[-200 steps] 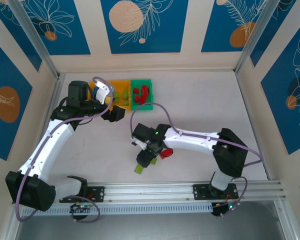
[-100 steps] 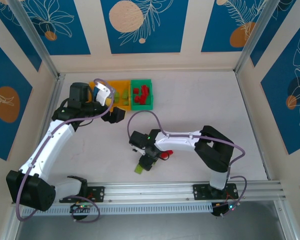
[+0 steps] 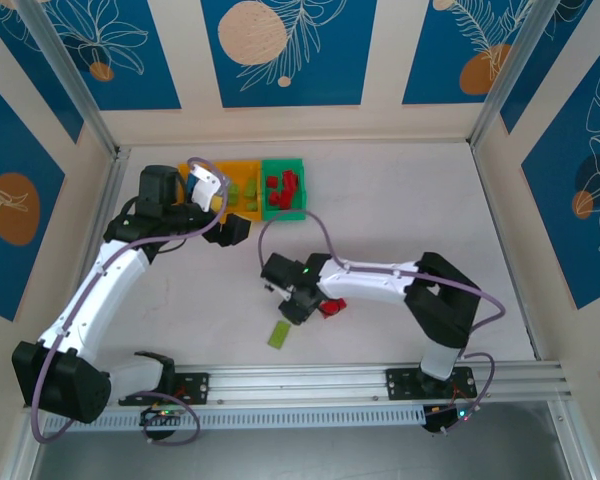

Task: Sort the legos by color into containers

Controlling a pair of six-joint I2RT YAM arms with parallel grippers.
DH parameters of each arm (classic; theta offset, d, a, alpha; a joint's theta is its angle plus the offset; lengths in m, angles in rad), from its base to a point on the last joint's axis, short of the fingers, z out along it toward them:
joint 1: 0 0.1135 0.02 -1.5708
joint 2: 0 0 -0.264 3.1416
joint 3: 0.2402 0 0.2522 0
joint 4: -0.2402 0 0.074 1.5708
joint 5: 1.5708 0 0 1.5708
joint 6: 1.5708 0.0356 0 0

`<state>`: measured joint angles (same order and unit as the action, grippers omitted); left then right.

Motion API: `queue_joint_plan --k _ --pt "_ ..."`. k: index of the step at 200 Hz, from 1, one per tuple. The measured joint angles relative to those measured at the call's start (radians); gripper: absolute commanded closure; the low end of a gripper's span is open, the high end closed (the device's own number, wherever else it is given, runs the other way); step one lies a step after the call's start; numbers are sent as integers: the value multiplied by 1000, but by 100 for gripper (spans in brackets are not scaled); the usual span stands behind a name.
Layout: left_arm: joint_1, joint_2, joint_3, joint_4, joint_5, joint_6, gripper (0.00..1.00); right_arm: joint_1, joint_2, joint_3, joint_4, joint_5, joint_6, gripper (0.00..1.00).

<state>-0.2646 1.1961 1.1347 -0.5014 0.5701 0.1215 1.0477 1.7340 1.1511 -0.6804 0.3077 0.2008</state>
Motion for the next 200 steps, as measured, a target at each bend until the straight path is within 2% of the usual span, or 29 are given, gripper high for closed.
queue_joint_plan --k 25,52,95,121,158,170,200 --pt "-2 -26 0 1 -3 -15 0 -94 -60 60 89 -20 30 65" --pt "-7 -51 1 2 -13 -20 0 -188 -36 184 231 -45 61 65" --pt "-13 -65 2 -4 -90 -58 0 -287 233 526 404 -76 71 65" --pt "-13 -53 23 -49 -154 -87 0 -311 472 814 388 -80 56 63" --pt "-13 -47 27 -86 -202 -124 0 -316 735 1205 251 -80 24 44" --pt "-13 -47 27 -95 -212 -132 0 -316 764 1261 212 -81 20 40" --pt "-13 -47 28 -105 -228 -144 0 -316 756 1281 161 -96 14 39"
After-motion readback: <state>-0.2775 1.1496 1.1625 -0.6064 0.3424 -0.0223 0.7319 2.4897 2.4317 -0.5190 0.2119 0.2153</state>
